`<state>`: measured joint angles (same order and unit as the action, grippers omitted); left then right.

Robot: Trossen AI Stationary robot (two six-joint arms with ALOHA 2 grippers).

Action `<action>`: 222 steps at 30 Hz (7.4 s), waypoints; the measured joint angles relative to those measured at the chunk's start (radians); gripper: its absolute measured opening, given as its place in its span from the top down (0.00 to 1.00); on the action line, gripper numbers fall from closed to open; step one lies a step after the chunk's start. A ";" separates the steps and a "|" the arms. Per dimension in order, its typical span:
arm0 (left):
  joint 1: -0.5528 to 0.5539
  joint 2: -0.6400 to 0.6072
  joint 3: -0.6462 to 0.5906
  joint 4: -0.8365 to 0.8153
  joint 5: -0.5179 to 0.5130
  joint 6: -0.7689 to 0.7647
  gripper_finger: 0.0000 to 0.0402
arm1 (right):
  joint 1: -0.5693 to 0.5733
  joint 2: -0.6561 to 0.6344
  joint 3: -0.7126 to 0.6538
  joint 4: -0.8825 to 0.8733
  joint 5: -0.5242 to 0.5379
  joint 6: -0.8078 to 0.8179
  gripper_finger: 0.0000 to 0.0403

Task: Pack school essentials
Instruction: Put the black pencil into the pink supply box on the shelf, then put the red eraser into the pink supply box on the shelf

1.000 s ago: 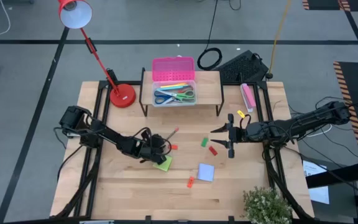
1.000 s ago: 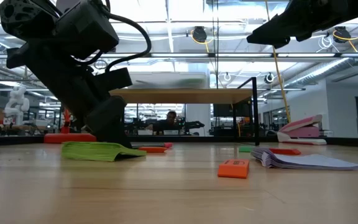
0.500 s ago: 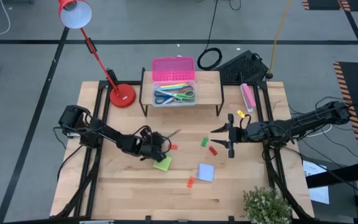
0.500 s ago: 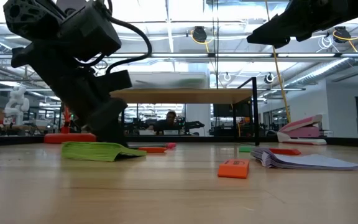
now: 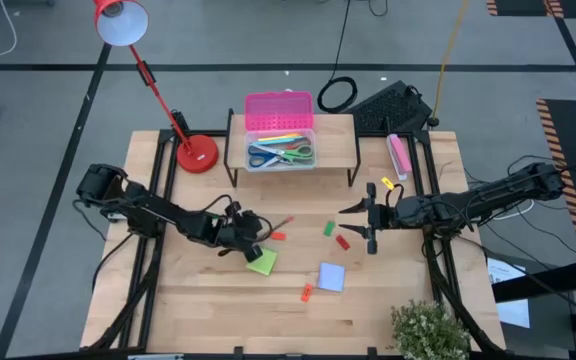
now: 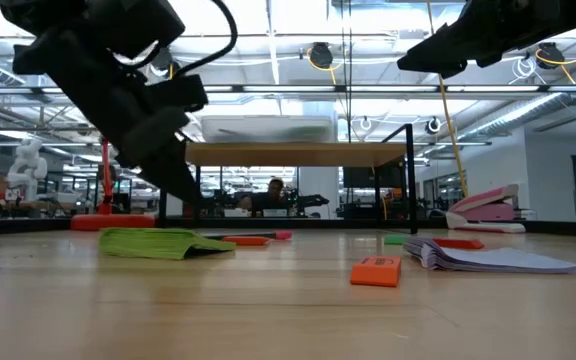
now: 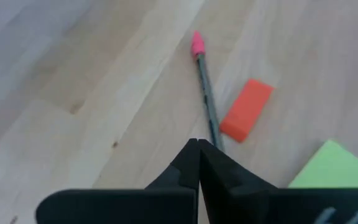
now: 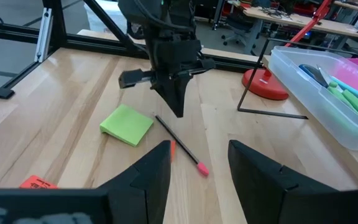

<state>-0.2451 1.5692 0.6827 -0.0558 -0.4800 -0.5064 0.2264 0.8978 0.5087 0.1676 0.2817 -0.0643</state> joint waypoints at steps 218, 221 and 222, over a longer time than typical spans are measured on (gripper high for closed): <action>0.168 -0.362 0.319 -0.286 0.192 0.553 0.56 | -0.093 0.337 0.171 -0.069 -0.129 0.363 0.85; 0.171 -0.362 0.319 -0.283 0.164 0.549 0.51 | -0.154 0.340 0.254 -0.121 -0.158 0.271 0.85; 0.173 -0.362 0.319 -0.284 0.157 0.547 0.50 | -0.175 0.341 0.281 -0.142 -0.160 0.237 0.85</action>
<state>-0.0723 1.2076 1.0016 -0.3393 -0.3225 0.0407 0.0516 1.2385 0.7898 0.0255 0.1219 0.1729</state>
